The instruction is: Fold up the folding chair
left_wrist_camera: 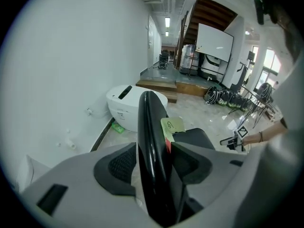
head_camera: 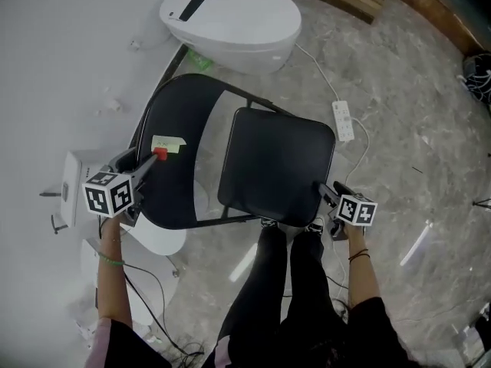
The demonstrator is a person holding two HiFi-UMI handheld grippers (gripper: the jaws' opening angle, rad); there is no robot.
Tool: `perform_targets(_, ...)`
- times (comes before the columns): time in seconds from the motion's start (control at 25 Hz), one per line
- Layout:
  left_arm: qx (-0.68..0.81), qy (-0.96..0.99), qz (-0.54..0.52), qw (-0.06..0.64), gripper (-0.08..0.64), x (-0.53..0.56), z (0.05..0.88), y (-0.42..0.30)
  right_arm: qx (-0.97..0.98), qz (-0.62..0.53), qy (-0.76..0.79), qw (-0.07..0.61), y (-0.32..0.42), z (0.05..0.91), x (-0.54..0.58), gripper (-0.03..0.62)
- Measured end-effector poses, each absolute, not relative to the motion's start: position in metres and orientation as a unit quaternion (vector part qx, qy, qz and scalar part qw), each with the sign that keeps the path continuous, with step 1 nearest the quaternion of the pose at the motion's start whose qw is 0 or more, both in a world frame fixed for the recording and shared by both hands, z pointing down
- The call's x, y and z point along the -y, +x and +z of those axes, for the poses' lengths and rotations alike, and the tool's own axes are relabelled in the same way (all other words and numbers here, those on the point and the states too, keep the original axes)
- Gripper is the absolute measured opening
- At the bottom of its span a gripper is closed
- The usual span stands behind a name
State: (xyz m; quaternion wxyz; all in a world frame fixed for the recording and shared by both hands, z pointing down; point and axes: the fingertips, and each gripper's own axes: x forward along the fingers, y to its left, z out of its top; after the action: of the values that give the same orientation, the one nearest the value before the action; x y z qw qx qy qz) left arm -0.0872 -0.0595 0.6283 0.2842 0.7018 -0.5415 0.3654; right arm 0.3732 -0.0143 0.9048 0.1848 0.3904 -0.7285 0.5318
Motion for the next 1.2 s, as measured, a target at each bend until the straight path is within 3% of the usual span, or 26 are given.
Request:
perform_targets(0.6, 0.531, 0.717, 0.350, 0.284, 0.202, 0.069, 0.639, -0.088, 0.715, 0.596, 0.315, 0.187, 0.354, 1.007, 0.027, 0.308)
perform_targets(0.84, 0.529, 0.722, 0.337, 0.291, 0.200, 0.069, 0.641, -0.087, 0.715, 0.633, 0.267, 0.130, 0.345, 1.013, 0.032, 0.308)
perform_targets(1.2, 0.482, 0.730, 0.357, 0.327, 0.195, 0.064, 0.617, -0.066, 0.712, 0.660, 0.218, 0.099, 0.347, 0.984, 0.032, 0.307)
